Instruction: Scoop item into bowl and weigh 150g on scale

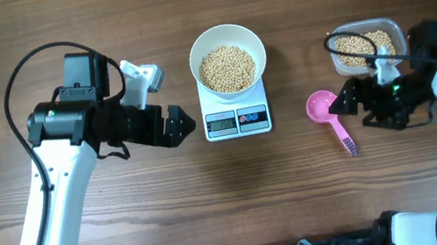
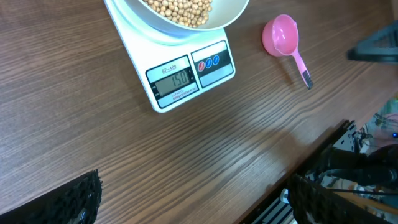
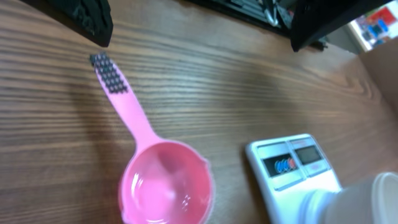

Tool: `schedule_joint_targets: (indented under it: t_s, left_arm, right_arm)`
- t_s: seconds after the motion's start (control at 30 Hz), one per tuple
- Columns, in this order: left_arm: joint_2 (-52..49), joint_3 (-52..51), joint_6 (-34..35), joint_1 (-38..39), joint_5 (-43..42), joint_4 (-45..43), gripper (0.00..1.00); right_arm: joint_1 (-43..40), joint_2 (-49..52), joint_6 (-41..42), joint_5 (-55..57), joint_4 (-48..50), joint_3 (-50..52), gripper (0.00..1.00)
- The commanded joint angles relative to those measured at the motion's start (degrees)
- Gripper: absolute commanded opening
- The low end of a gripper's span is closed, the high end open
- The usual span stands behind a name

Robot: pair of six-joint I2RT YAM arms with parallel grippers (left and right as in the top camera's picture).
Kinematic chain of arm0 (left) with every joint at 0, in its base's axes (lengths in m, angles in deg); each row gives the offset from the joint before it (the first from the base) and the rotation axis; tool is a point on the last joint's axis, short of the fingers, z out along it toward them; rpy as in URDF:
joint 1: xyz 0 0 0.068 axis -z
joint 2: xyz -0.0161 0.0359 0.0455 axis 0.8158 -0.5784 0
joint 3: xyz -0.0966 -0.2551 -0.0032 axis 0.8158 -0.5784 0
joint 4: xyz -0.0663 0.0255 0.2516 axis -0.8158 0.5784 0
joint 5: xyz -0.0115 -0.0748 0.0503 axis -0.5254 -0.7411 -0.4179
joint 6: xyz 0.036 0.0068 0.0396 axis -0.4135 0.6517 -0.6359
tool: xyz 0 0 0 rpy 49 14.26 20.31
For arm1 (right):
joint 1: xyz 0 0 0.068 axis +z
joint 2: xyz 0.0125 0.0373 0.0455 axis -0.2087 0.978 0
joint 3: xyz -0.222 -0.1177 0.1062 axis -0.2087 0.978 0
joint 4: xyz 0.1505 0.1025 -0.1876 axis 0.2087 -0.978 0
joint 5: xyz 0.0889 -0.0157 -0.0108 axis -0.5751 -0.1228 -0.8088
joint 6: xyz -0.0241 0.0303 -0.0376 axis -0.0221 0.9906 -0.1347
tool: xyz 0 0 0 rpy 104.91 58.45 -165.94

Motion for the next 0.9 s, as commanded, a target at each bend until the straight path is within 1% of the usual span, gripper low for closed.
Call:
schedule_joint_targets:
  t_s: [0.0,0.13,0.23,0.3,0.4,0.53,0.87]
  left_arm:
    - [0.6,-0.2,0.1,0.3,-1.1,0.0,1.00]
    - [0.6,-0.2,0.1,0.3,-1.1,0.0,1.00]
    - [0.6,-0.2,0.1,0.3,-1.1,0.0,1.00]
    - [0.6,-0.2,0.1,0.3,-1.1,0.0,1.00]
    - [0.6,-0.2,0.1,0.3,-1.1,0.0,1.00]
    - [0.6,-0.2,0.1,0.3,-1.1,0.0,1.00]
    - [0.6,-0.2,0.1,0.3,-1.1,0.0,1.00]
  right_arm:
    - [0.1,-6.7,-3.6,1.1,-4.0,-7.1,0.92]
    - [0.1,-16.1,-4.8,1.9,-6.7,-7.9,0.92]
    - [0.1,-24.8,-4.5,7.2,-8.3,-7.9,0.93]
    - [0.1,-30.8,-3.4,9.5,-8.0,-7.9,1.00]
    - [0.2,-39.9,-2.0,9.4,-5.1,-7.9,1.00]
    - [0.2,-42.7,-1.5,9.5,-4.9,-7.9,1.00]
    - [0.2,-41.9,-1.4,10.1,-5.5,-7.9,1.00]
